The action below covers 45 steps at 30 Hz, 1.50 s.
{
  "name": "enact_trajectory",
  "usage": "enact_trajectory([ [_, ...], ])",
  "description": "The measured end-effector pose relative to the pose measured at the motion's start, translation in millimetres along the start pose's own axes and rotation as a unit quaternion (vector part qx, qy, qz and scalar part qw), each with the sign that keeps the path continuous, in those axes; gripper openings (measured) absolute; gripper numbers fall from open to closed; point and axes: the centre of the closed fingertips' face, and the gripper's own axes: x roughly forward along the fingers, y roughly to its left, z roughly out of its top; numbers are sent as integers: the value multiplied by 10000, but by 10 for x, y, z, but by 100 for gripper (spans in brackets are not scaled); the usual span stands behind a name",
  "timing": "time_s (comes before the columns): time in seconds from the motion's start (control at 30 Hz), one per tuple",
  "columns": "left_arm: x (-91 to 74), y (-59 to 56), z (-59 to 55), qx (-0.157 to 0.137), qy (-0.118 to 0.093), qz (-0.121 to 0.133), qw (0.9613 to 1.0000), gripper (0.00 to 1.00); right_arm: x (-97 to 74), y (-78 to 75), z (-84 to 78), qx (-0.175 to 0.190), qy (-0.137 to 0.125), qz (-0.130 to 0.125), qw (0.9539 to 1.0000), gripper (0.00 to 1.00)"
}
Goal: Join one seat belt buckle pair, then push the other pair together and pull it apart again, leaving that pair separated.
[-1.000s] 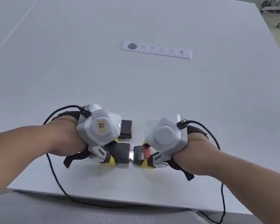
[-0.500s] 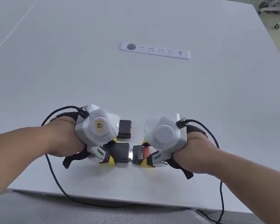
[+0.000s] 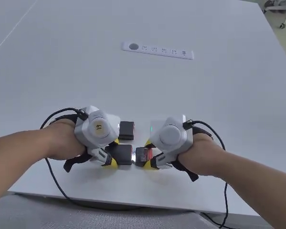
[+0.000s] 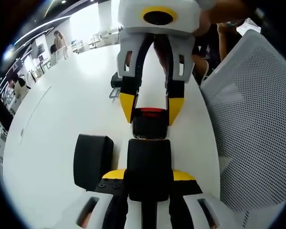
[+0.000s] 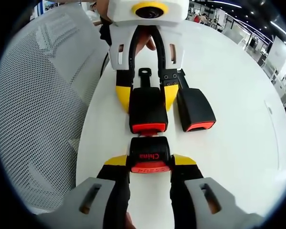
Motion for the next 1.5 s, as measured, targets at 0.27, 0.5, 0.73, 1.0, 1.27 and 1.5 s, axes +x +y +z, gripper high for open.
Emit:
enact_trajectory([
  [0.27, 1, -5, 12, 58, -99, 13, 9999, 32, 0, 6, 14, -27, -121, -3, 9999, 30],
  [0.5, 1, -10, 3, 23, -119, 8, 9999, 32, 5, 8, 26, -23, -137, -18, 9999, 30],
  [0.73, -3, -12, 0, 1, -205, 38, 9998, 33, 3, 15, 36, 52, -261, -46, 9996, 31],
  [1.0, -2, -12, -1, 75, -262, 106, 9996, 34, 10, 12, 37, 25, -254, -22, 9997, 31],
  [1.27, -10, -10, -35, 16, -231, 82, 9997, 34, 13, 20, 24, -31, -231, -20, 9997, 32],
  [1.5, -17, -20, -48, -41, -213, 122, 9997, 36, -9, 29, 39, -43, -257, -31, 9997, 32],
])
